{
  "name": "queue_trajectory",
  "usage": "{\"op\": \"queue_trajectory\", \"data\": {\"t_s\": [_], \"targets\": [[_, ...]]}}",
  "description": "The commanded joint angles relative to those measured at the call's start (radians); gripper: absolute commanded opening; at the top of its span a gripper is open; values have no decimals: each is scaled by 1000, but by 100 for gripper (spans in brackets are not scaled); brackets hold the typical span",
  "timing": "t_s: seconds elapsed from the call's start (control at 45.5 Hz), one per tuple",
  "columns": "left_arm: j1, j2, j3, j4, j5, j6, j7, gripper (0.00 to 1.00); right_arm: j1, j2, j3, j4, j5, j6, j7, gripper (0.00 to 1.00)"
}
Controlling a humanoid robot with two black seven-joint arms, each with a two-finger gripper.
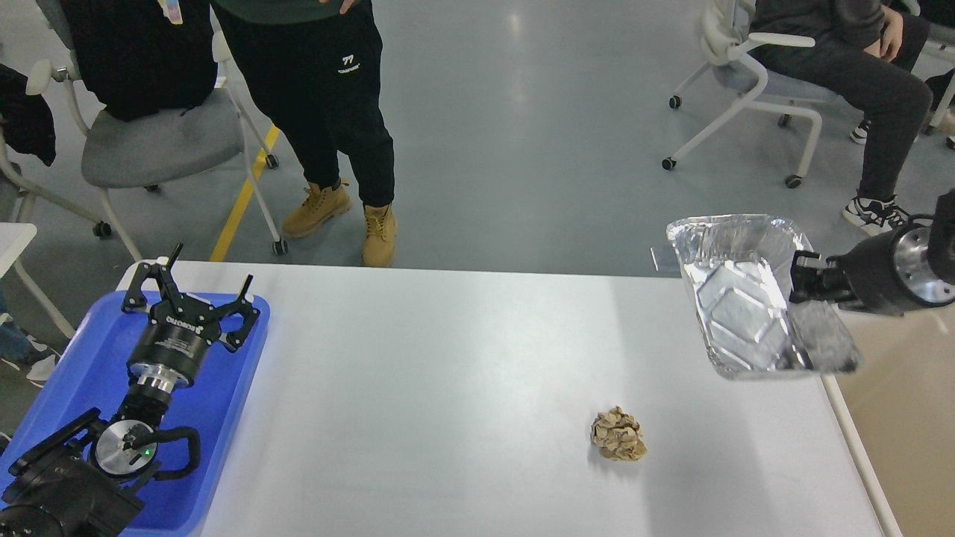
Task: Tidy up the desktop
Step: 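Lift the foil tray with the right gripper and carry it over the bin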
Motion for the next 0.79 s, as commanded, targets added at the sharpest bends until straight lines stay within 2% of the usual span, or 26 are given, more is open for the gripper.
{"op": "queue_trajectory", "data": {"t_s": [0.0,0.176,0.572,0.77], "targets": [[0,-1,0,-1,0,0,0,99,178,12,-12,12,-74,203,0,0],[0,1,0,0,0,0,0,99,267,41,-3,12,-81,281,0,0],[0,1,0,0,0,0,0,99,283,60,8,3,-83,294,0,0],[0,1,0,0,0,0,0,99,160,-40,-13,-157,-86,294,3,0]]}}
